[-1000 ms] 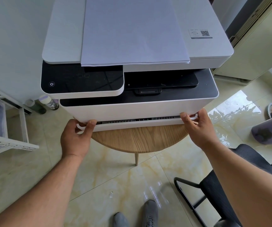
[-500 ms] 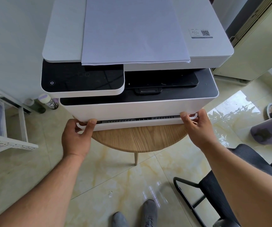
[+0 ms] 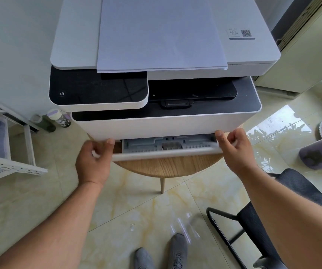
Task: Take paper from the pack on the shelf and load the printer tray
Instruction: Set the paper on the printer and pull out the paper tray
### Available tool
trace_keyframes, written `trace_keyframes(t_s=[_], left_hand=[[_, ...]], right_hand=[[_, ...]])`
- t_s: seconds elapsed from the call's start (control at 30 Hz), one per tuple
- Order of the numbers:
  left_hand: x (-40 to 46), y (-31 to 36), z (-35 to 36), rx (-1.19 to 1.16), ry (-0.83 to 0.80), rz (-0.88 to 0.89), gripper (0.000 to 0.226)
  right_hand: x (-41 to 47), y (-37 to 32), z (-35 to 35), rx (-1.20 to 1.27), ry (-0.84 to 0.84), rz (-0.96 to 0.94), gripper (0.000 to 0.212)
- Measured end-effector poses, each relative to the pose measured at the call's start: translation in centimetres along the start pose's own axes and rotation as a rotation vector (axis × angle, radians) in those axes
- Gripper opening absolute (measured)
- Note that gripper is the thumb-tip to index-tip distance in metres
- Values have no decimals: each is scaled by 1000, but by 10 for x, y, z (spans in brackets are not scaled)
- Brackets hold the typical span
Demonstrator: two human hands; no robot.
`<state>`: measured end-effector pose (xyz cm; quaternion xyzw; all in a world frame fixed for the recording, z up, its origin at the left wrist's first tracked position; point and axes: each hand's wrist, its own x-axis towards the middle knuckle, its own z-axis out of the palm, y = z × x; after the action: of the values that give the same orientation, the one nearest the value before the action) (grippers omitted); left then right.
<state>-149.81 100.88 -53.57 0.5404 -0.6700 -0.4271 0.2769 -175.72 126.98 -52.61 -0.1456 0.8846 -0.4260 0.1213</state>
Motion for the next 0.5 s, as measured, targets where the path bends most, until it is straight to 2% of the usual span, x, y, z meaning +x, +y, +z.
trace_keyframes(t_s=[0.1,0.23,0.37,0.5], left_hand=[[-5,-2,-1,-27,-25,-30,33],[4,-3,-11,-11,-49,-46,33],[-12,-8,-9,-22,-106,-222,41],[-21,-8,-8,-84,-134,-271,36]], right_hand=[[-4,4,-1,-28,33,30,56],[-5,-1,-9,-41,-31,74,61],[-20,-2,-5,40,-41,145,52],[-31,-8,-5,108,-16,221,41]])
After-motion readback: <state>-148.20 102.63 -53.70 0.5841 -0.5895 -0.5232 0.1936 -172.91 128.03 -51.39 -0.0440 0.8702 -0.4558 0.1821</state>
